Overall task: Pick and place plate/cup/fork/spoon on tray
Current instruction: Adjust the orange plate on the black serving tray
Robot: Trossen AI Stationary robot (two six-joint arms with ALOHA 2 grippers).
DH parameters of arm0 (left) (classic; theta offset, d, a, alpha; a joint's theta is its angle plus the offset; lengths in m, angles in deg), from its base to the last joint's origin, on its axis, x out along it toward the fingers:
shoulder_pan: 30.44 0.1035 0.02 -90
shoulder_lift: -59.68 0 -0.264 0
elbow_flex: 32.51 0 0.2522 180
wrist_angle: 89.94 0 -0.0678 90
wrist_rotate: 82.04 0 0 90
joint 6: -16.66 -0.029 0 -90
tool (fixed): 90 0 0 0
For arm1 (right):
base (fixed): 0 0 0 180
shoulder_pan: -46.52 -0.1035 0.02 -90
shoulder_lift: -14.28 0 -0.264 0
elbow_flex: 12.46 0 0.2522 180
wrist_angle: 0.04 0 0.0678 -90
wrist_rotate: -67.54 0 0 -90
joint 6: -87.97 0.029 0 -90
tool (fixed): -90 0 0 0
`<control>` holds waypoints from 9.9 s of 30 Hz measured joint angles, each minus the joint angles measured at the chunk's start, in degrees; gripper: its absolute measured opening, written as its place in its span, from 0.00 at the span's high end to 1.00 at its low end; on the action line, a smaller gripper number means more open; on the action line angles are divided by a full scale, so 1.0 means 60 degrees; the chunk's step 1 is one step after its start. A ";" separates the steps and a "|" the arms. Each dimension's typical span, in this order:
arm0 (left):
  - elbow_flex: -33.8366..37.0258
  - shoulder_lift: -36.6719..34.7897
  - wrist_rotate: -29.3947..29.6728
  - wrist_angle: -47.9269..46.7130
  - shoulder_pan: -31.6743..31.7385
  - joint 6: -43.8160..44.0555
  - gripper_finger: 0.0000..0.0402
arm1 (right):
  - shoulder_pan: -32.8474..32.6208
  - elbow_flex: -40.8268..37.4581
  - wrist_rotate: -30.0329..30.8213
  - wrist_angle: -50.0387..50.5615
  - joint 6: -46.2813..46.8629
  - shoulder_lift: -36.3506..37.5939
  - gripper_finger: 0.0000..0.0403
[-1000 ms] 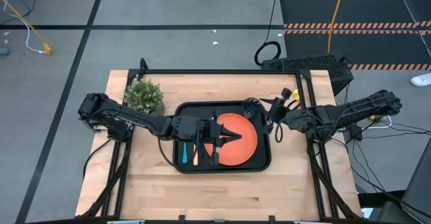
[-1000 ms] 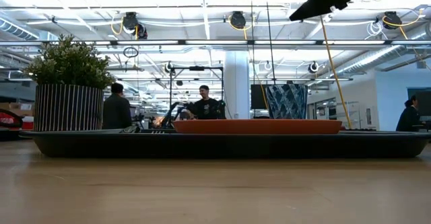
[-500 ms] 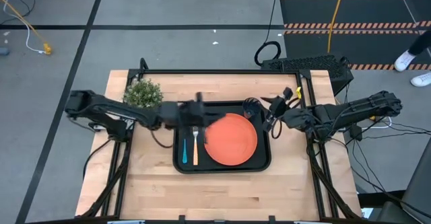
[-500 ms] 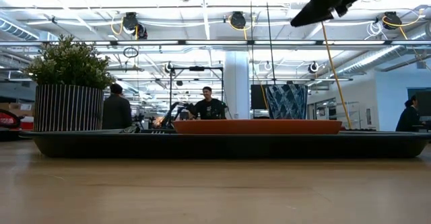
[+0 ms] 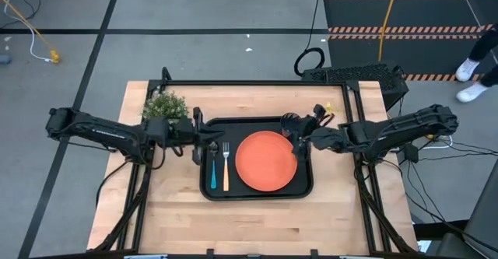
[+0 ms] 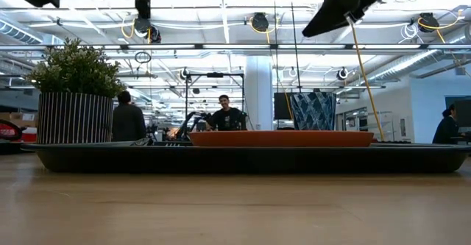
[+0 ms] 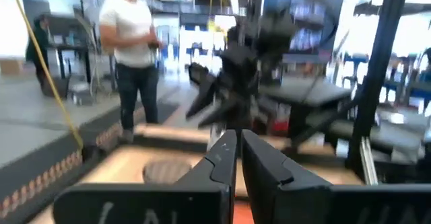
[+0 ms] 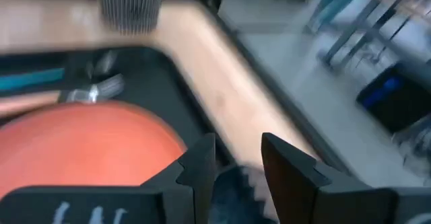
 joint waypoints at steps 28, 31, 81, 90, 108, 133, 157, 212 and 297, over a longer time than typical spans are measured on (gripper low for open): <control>-0.1626 -0.0514 0.0328 -0.2172 -0.0231 -0.1311 0.94 | -0.0343 0.4640 -0.4202 0.8385 0.7041 -0.3716 0.72; -0.2025 -0.0503 0.0329 -0.2607 -0.0231 -0.1116 0.94 | -0.0339 0.4640 -0.4375 0.8751 0.6903 -0.3928 0.72; -0.2074 -0.1063 0.0237 -0.4159 -0.0543 -0.1903 0.94 | -0.0061 0.2691 -0.4920 0.6337 0.7622 -0.5717 0.55; -0.2074 -0.1063 0.0229 -0.4140 -0.0628 -0.1929 0.94 | -0.0058 0.2661 -0.4925 0.5929 0.7842 -0.5714 0.56; -0.2074 -0.1063 0.0226 -0.4154 -0.0628 -0.1903 0.94 | -0.0039 0.1686 -0.4921 0.4843 0.7987 -0.5714 0.56; -0.2070 -0.1063 0.0223 -0.4143 -0.0628 -0.1838 0.94 | -0.0513 0.1500 -0.5532 0.3359 0.8397 -0.5714 0.56; -0.2063 -0.1060 0.0033 -0.4212 -0.0628 -0.1841 0.94 | -0.0828 0.1500 -0.4102 0.3302 0.8135 -0.4076 0.56; -0.2063 -0.1067 0.1060 -0.3553 0.0529 -0.2088 0.94 | -0.0244 0.1681 -0.3040 0.4176 0.5209 -0.4739 0.56; -0.2067 -0.1063 0.1049 -0.3988 0.0450 -0.1674 0.94 | -0.0222 -0.1563 -0.3934 -0.3442 0.3963 -0.4734 1.00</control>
